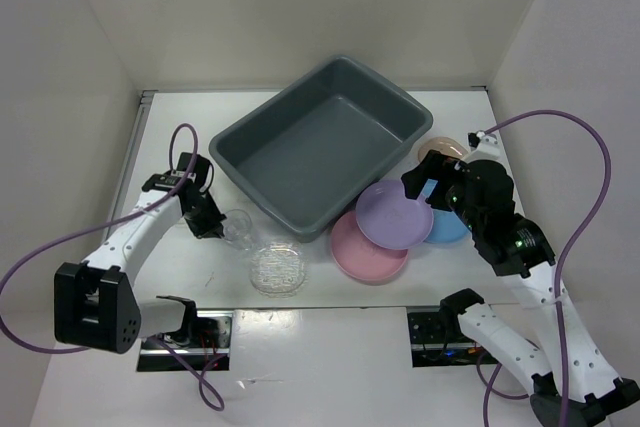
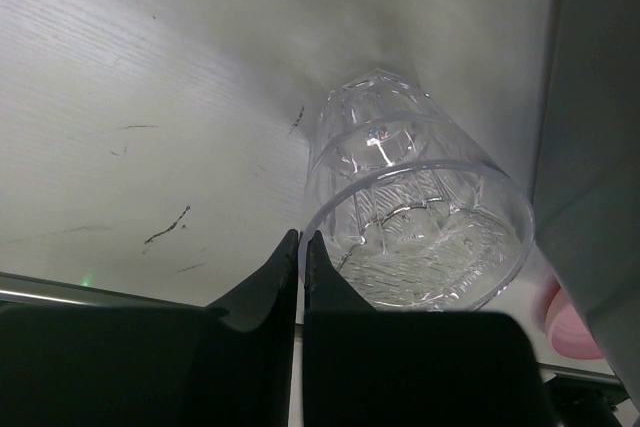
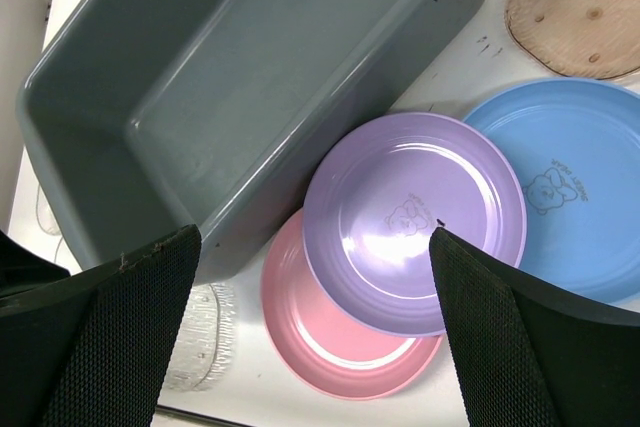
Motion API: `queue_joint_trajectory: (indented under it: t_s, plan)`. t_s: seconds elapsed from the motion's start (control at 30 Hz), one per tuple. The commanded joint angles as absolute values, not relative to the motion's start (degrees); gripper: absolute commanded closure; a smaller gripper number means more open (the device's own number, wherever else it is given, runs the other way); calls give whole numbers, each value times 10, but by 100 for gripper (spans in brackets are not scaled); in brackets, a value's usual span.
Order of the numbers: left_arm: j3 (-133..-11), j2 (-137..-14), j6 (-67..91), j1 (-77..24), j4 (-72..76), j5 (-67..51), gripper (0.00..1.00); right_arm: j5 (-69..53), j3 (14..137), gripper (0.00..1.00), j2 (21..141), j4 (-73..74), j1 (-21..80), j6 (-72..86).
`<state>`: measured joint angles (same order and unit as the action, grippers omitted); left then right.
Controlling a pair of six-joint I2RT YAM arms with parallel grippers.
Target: Place the mixed dishes into the plastic bin
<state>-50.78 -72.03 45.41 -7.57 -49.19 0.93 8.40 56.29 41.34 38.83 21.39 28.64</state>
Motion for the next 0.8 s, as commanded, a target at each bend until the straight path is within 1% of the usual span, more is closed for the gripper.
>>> queue_joint_trajectory:
  t_s: [0.0, 0.1, 0.23, 0.27, 0.37, 0.4, 0.47, 0.5, 0.57, 0.6, 0.63, 0.77]
  plan:
    - [-521, -703, 461, -73, -500, 9, 100, 93, 589, 0, 416, 393, 214, 276]
    - [-548, -683, 461, -73, -546, 58, 100, 93, 584, 0, 416, 388, 214, 276]
    - [-628, -651, 473, -73, -631, 118, 100, 82, 584, 0, 421, 382, 214, 271]
    - [-667, -651, 473, -73, -648, 140, 100, 77, 584, 0, 426, 382, 214, 271]
    - [-722, -644, 467, -73, -702, 173, 100, 71, 578, 0, 426, 370, 214, 271]
    - [-773, -644, 467, -73, -712, 191, 100, 71, 578, 0, 426, 370, 214, 271]
    - [-836, -661, 450, -78, -718, 191, 100, 58, 572, 0, 431, 357, 214, 271]
    - [-868, -671, 442, -78, -706, 183, 100, 58, 572, 0, 432, 357, 214, 271]
    - [-940, -714, 407, -78, -658, 109, 100, 52, 572, 0, 438, 357, 214, 271]
    - [-952, -728, 400, -78, -636, 75, 100, 52, 577, 0, 438, 357, 214, 276]
    - [-952, -753, 400, -78, -582, 17, 100, 52, 577, 0, 438, 352, 214, 276]
    - [-920, -795, 412, -78, -441, -41, 100, 52, 584, 0, 432, 352, 214, 281]
